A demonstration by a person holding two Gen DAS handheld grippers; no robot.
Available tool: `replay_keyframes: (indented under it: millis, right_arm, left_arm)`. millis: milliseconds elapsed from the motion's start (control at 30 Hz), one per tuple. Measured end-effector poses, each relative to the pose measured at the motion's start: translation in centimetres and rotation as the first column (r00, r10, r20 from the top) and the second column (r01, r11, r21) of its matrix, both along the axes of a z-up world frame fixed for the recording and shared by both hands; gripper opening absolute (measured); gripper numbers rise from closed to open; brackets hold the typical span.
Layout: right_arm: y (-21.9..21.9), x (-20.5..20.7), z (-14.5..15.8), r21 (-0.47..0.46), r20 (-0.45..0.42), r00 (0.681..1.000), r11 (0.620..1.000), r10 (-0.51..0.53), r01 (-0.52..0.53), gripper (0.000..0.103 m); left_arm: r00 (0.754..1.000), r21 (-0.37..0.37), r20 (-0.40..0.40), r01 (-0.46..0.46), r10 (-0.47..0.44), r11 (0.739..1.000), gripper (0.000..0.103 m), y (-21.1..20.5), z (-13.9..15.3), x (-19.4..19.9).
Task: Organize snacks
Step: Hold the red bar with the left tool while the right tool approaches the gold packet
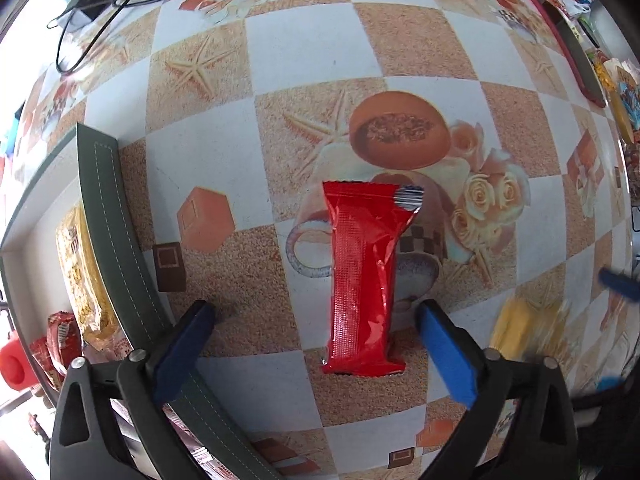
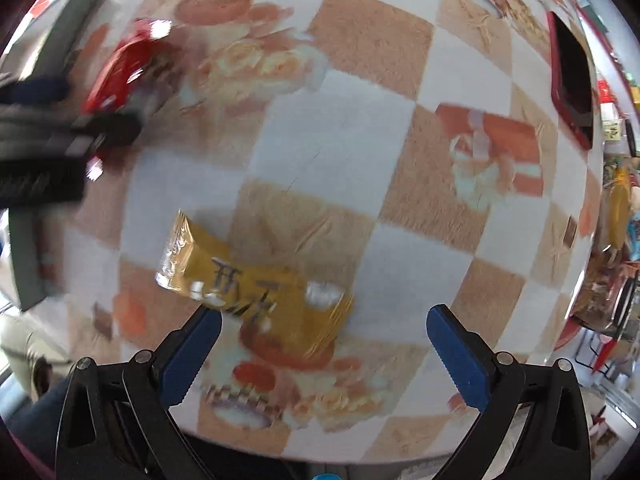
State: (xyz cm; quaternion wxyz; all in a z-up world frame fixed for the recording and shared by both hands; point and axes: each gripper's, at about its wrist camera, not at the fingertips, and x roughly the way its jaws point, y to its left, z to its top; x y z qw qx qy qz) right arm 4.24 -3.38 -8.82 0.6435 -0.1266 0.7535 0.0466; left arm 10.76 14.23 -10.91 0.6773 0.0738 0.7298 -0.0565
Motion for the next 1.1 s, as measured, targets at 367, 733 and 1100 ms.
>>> replay_keyframes:
  millis: [367, 733, 1100]
  right_arm:
    - [-10.2, 4.5, 1.5, 0.094, -0.027, 0.930, 0.926, -0.366, 0.367, 0.103]
    - [-9.3, 5.0, 2.9, 0.214, -0.110, 0.734, 0.705, -0.670, 0.676, 0.103]
    - [-7.5, 7.0, 2.2, 0.033, -0.036, 0.881, 0.880, -0.472, 0.473, 0.103]
  left_arm:
    - [1.000, 0.001, 0.013, -0.005, 0.005, 1.000, 0.103, -0.7, -0.9, -0.1]
    - [1.000, 0.000, 0.016, -0.011, 0.011, 1.000, 0.103, -1.9, 0.1, 0.0]
    - [1.000, -0.004, 0.025, -0.008, 0.009, 1.000, 0.103, -0.9, 1.9, -0.6]
